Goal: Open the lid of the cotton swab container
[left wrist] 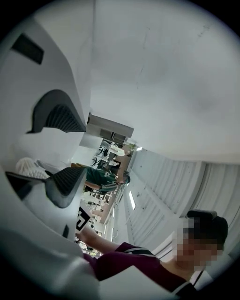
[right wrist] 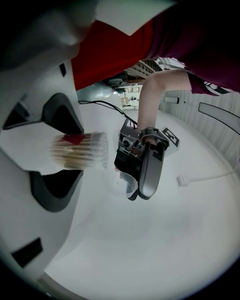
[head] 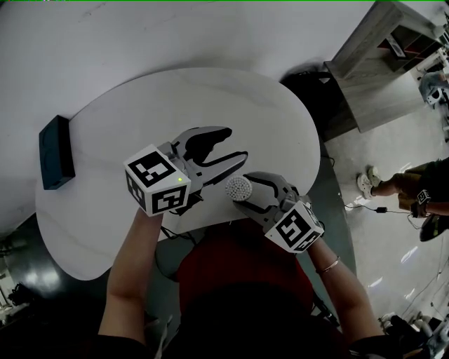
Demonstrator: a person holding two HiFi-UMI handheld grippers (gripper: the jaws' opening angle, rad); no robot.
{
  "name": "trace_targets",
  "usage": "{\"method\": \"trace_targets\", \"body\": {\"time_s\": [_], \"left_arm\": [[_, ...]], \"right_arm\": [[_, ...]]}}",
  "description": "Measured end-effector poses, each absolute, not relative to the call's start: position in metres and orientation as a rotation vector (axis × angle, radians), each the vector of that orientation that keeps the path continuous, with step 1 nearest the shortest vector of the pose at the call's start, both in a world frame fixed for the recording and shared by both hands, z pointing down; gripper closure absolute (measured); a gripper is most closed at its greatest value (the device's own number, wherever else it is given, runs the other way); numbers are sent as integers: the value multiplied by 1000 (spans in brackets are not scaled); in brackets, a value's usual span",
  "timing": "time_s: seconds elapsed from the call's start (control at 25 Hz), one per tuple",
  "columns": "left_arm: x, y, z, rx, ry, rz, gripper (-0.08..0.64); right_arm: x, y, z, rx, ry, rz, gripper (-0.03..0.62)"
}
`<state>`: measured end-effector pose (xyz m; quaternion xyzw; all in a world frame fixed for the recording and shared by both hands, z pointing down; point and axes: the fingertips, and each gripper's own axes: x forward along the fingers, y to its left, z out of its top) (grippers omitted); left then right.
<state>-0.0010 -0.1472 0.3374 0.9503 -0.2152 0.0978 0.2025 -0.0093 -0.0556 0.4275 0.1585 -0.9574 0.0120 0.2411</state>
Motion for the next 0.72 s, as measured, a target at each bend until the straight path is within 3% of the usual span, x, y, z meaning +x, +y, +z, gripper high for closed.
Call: {"method": "trace_targets", "body": {"time_s": [0.72], "left_arm": [[-36, -176, 372, 2548, -1129, 239, 349]], "right_arm": [[20, -86, 430, 638, -2669, 276, 339]]}}
